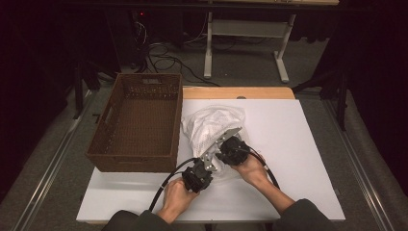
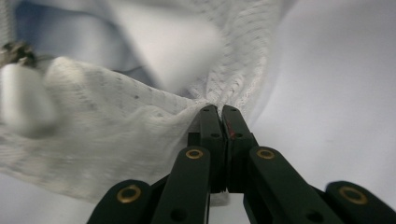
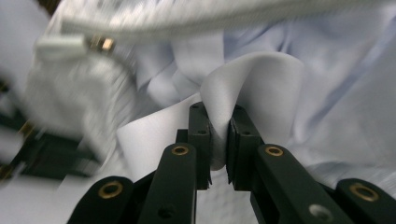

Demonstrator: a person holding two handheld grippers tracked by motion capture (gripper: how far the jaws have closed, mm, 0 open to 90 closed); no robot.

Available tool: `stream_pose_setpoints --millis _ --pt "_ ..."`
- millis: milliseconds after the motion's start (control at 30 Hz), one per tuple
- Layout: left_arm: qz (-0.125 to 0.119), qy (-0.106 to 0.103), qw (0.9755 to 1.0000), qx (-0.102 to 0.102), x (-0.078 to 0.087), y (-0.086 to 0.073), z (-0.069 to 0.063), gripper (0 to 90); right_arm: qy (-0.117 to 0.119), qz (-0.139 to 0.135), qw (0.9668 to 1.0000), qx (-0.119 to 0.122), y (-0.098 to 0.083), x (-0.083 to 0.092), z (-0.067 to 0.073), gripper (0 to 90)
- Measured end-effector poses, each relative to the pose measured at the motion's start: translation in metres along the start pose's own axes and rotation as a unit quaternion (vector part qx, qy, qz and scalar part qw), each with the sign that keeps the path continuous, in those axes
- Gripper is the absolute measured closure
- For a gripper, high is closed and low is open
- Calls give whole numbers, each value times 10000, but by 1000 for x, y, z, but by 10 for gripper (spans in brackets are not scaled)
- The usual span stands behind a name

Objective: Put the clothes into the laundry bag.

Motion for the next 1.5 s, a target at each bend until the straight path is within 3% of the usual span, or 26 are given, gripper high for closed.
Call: stream_pose_setpoints --millis 200,300,400,500,600,800,933,1000,1067,1200,1333,1500 --pt "-219 -211 9993 -198 22 -5 -13 893 -471 7 9989 -18 13 -10 -12 832" --pt "-282 -294 9991 -111 30 -10 -12 894 -669 5 9978 -37 19 -16 -18 832" --pt "-273 -299 9991 -96 35 -16 -9 895 -1046 211 9943 63 22 -27 -26 831" --pt "-291 -286 9991 -60 36 -16 -8 895 -1234 315 9919 -22 20 -36 -34 828" --pt "-261 -308 9992 -2 33 -16 -6 890 -1215 376 9919 65 18 -37 -32 805" --pt "-424 -329 9984 186 41 -13 1 776 -708 494 9963 48 -1 -22 -24 637" --pt "-551 -185 9978 313 47 -9 5 676 -391 182 9987 -276 -15 1 -25 567" --pt "-580 -75 9975 389 48 -8 7 627 -346 47 9991 -257 -20 14 -24 556" --pt "-601 107 9971 458 50 -7 11 593 -383 -18 9990 -228 -26 26 -23 557" --pt "-568 399 9964 487 48 -5 15 543 -733 21 9968 -332 -42 39 -28 553" --pt "-538 683 9955 390 46 -5 15 524 -810 -85 9939 -741 -57 44 -39 526" --pt "-509 642 9953 518 42 -2 19 499 -918 38 9920 -866 -61 38 -44 469"
Point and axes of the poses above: each handheld gripper's, and its own axes: x roughly backward along the jaws, y roughly out of its top, z roughly to its left, the point moved 2 cm from there along -x, roughly forward along the jaws, and after that the axes turned 8 degrees about x, right-handed, at the moved point
